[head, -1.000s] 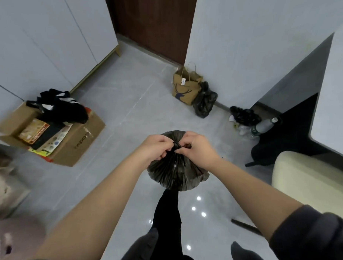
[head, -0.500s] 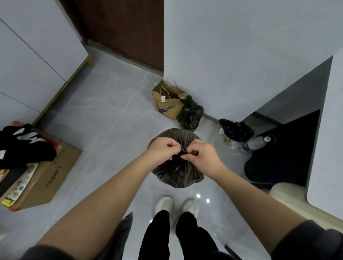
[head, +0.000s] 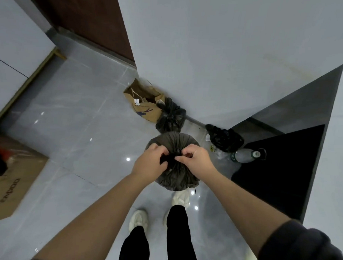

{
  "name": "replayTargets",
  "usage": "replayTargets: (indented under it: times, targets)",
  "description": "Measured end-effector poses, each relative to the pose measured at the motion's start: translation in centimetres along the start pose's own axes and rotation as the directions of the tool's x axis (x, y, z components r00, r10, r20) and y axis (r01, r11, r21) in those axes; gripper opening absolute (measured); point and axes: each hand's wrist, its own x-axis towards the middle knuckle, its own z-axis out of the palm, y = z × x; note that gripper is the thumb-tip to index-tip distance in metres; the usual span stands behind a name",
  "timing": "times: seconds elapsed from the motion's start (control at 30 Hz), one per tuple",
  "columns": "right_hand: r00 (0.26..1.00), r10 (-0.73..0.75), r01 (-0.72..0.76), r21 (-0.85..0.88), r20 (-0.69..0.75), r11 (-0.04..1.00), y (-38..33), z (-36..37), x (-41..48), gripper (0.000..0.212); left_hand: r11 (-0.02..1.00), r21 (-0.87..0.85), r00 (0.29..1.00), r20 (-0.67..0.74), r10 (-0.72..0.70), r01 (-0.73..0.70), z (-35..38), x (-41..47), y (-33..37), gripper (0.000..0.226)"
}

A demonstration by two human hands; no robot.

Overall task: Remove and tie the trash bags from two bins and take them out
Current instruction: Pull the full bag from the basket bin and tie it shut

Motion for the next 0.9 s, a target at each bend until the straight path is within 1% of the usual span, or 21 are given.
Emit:
replayTargets:
  times: [0.1, 0.2, 0.27, 0.37, 0.5, 0.53, 0.6, 0.67, 0.77, 0.83, 0.9]
  targets:
    - [0.998, 0.054, -0.053, 0.037, -0.036, 0.998, 4.6, -0.9, 2.8, 0.042, 0.999, 0.024, 1.0, -0.014, -0.028, 0.029, 3.6, 4.1, 0.9, 0.021]
    - [0.992, 0.105, -0.1, 0.065, -0.071, 0.993, 9.0, -1.2, 5.2, 0.042, 0.998, 0.056, 1.0, -0.006, -0.023, 0.023, 7.2, 8.4, 1.3, 0.014]
    - [0.986, 0.129, -0.124, 0.054, -0.108, 0.991, 11.9, -1.0, 6.9, 0.044, 0.997, 0.08, 1.0, 0.012, -0.02, 0.019, 9.6, 11.2, 1.0, 0.012]
    - [0.974, 0.17, -0.167, 0.028, -0.151, 0.986, 15.8, -0.8, 9.8, 0.043, 0.998, 0.069, 1.0, 0.023, -0.001, -0.001, 13.2, 15.2, 0.2, 0.011]
    - [0.948, 0.242, -0.238, 0.044, -0.208, 0.97, 20.7, -0.3, 13.3, 0.025, 0.994, 0.108, 1.0, 0.02, 0.017, -0.019, 17.5, 19.8, -0.7, 0.013]
    - [0.941, 0.261, -0.255, 0.055, -0.215, 0.965, 21.8, -0.1, 14.1, 0.025, 0.994, 0.11, 1.0, 0.019, 0.017, -0.019, 18.3, 20.9, -0.9, 0.014]
    - [0.933, 0.288, -0.282, 0.062, -0.216, 0.957, 23.9, 0.3, 15.7, 0.033, 0.995, 0.095, 1.0, 0.019, 0.008, -0.01, 19.9, 22.9, -1.6, 0.015]
    - [0.918, 0.339, -0.322, 0.11, -0.207, 0.94, 25.4, 0.5, 17.1, 0.041, 0.996, 0.087, 1.0, 0.028, -0.002, 0.0, 21.2, 24.7, -2.4, 0.02]
    - [0.886, 0.416, -0.372, 0.22, -0.207, 0.902, 27.2, 0.9, 19.3, 0.037, 0.996, 0.088, 0.999, 0.035, -0.014, 0.011, 22.5, 27.0, -3.7, 0.04]
    - [0.871, 0.442, -0.377, 0.283, -0.215, 0.882, 27.9, 1.1, 20.8, 0.03, 0.996, 0.07, 0.997, 0.042, -0.057, 0.054, 23.0, 28.2, -4.6, 0.056]
    - [0.855, 0.464, -0.384, 0.316, -0.233, 0.867, 28.5, 1.2, 22.4, 0.031, 0.995, 0.041, 0.993, 0.074, -0.092, 0.089, 23.6, 29.6, -5.5, 0.07]
